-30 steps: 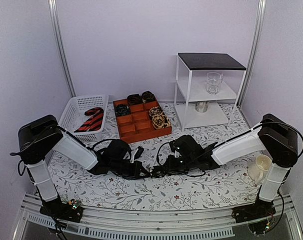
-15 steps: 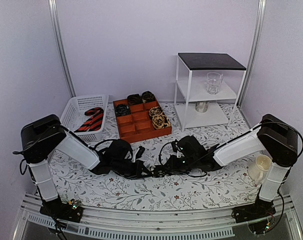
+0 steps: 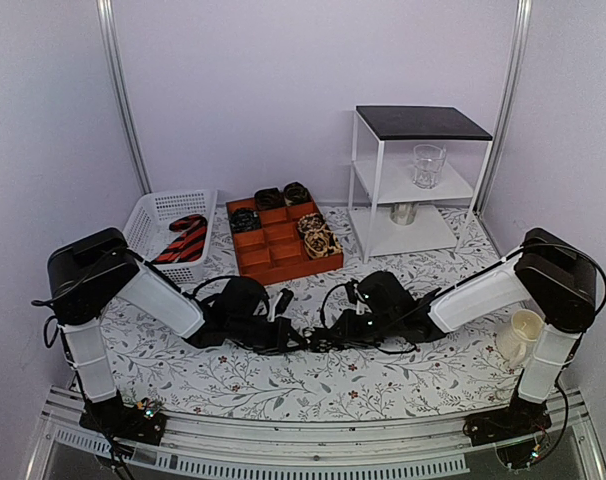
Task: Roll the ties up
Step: Roll the tie at the center of the board.
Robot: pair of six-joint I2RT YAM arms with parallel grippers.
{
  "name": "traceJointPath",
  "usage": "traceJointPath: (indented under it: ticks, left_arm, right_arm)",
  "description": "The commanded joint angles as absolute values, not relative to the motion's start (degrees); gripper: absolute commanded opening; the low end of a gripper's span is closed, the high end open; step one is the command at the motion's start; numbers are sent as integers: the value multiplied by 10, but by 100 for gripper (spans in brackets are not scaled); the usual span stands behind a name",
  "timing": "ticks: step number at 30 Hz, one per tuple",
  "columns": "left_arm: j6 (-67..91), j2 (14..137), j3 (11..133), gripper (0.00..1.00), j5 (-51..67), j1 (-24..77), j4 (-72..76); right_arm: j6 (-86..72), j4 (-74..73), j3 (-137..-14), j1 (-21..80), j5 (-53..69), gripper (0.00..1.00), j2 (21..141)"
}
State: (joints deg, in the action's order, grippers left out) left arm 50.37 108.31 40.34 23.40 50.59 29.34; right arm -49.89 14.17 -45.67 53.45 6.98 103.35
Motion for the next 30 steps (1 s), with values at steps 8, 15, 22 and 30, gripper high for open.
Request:
traceJointPath:
  ticks: [8,15,22,30]
  left_arm:
    - [475,1068,419,0,245,512,332]
    - [462,1070,435,0,251,512,327]
    - [455,1078,459,0,256,517,318]
    - [449,1093,479,0,257,523,304]
  right_arm:
    - [-483,127,-449,526,70,19,1012]
    - [-477,127,-442,516,62,13,1002]
    - [-470,130,-440,514,63,13,998]
    - [-470,144,-425,506,65,13,992]
